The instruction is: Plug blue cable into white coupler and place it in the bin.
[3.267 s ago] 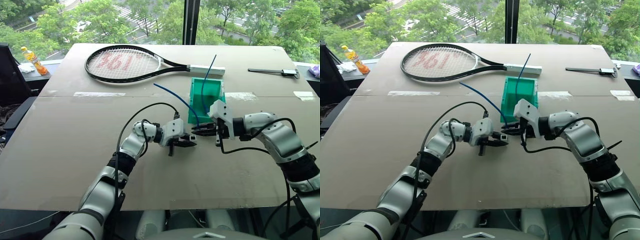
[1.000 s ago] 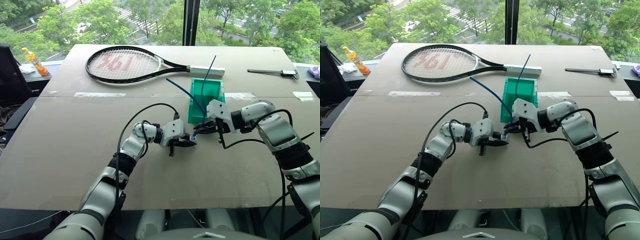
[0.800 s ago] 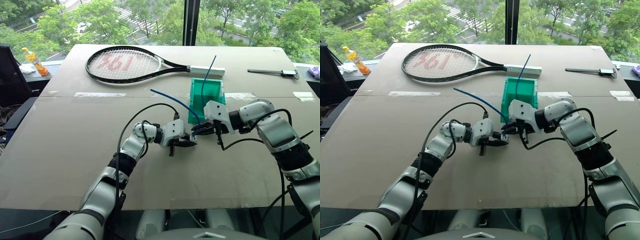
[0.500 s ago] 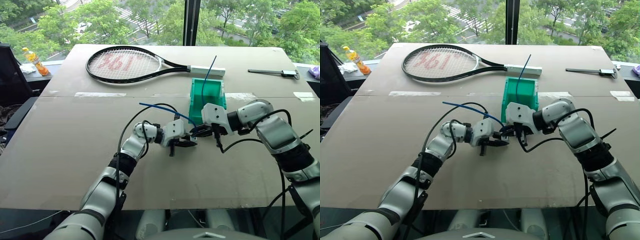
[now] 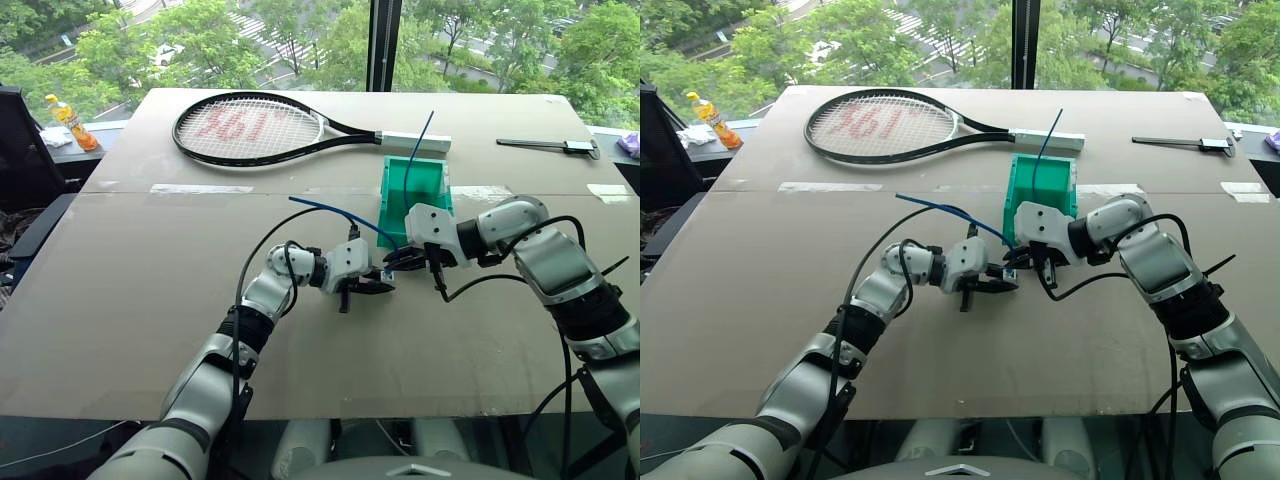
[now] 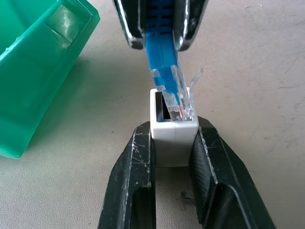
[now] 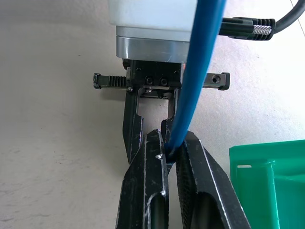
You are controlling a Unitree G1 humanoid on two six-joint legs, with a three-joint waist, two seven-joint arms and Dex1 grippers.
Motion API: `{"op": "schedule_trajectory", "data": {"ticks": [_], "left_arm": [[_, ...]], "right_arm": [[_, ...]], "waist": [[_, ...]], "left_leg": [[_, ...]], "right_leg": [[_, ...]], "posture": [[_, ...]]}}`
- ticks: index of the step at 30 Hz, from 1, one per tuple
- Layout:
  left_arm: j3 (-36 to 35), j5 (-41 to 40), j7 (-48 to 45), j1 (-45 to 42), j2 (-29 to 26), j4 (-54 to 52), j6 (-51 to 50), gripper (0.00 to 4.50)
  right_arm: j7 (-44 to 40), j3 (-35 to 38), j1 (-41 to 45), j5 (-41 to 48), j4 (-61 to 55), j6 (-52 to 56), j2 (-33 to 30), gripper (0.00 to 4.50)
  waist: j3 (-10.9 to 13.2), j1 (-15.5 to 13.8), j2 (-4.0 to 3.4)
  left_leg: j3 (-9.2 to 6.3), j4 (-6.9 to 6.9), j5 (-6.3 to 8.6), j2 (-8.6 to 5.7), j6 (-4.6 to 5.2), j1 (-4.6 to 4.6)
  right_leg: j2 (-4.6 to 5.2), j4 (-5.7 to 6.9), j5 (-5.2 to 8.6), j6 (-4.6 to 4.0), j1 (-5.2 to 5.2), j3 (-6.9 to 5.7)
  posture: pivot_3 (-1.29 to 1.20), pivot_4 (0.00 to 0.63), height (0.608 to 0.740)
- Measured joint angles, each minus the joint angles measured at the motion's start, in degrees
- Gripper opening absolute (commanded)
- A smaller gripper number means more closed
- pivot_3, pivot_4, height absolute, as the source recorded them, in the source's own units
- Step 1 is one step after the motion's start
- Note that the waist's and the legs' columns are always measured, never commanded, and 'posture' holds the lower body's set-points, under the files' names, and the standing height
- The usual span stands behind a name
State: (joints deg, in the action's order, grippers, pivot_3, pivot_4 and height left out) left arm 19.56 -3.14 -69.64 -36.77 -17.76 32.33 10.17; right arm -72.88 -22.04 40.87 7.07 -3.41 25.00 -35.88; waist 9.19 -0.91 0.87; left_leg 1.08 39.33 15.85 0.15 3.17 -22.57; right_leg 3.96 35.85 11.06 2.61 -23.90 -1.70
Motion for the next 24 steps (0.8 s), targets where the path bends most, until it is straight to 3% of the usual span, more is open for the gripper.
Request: {"op": "schedule_trajectory", "data": {"ticks": [24], "left_arm": [[-0.1, 0.0, 0.1, 0.3, 0.2, -0.3, 0.0, 0.37]], "right_arm": [[-0.6, 0.0, 0.7, 0.2, -0.1, 2.2, -0.2, 0.00]], "waist": [[0.0, 0.0, 0.00]], "left_leg": [[-0.02, -0.01, 0.00, -0.01, 0.00, -0.02]], "right_leg": [[0.04, -0.02, 0.01, -0.01, 0.00, -0.04]], "posture": [[0.00, 0.150, 0.740]]}}
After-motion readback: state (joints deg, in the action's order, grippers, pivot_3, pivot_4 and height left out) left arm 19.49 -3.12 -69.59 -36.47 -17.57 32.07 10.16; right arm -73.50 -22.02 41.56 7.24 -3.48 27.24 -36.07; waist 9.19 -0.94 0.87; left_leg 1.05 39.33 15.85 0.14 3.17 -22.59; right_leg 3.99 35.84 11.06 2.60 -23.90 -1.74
